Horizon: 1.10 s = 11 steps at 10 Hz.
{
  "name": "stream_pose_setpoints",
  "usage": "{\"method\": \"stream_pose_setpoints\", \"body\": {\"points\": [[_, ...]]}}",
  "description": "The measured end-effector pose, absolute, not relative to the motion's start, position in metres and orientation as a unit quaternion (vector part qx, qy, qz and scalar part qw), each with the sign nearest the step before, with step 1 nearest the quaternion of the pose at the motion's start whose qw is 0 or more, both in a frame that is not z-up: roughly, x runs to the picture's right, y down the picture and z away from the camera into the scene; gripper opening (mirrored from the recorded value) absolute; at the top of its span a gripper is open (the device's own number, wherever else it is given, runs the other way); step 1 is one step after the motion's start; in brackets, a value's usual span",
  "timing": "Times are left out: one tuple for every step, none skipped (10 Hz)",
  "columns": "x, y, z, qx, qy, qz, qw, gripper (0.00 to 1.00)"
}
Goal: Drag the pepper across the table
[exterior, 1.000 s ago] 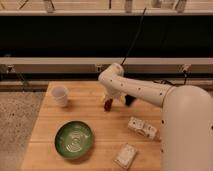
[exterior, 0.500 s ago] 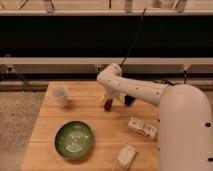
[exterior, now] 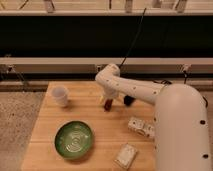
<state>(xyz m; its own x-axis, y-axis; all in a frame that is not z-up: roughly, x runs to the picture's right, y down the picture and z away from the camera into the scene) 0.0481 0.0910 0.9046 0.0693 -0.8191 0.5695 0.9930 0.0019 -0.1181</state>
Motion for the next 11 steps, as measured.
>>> {"method": "stream_pose_setpoints", "body": {"points": [[0.0477, 0.0915, 0.9053, -0.253, -0.173, -0.66, 0.685, 0.8], [0.0468, 0.0921, 0.9063, -0.254, -0.174, -0.661, 0.685, 0.8], [0.0457, 0.093, 0.9073, -0.255, -0.175, -0.661, 0.684, 0.8], [0.0444, 0.0944, 0.9087, -0.257, -0.176, -0.661, 0.683, 0.8], [0.0435, 0.0954, 0.9095, -0.258, -0.178, -0.66, 0.683, 0.8], [0.0424, 0.0964, 0.9107, -0.259, -0.179, -0.66, 0.682, 0.8], [0.0414, 0.0968, 0.9113, -0.26, -0.179, -0.661, 0.681, 0.8], [0.0408, 0.0979, 0.9119, -0.261, -0.18, -0.661, 0.68, 0.8], [0.0408, 0.0984, 0.9124, -0.261, -0.18, -0.661, 0.679, 0.8], [0.0403, 0.0996, 0.9129, -0.262, -0.182, -0.661, 0.679, 0.8], [0.0403, 0.0999, 0.913, -0.263, -0.182, -0.661, 0.679, 0.8]]}}
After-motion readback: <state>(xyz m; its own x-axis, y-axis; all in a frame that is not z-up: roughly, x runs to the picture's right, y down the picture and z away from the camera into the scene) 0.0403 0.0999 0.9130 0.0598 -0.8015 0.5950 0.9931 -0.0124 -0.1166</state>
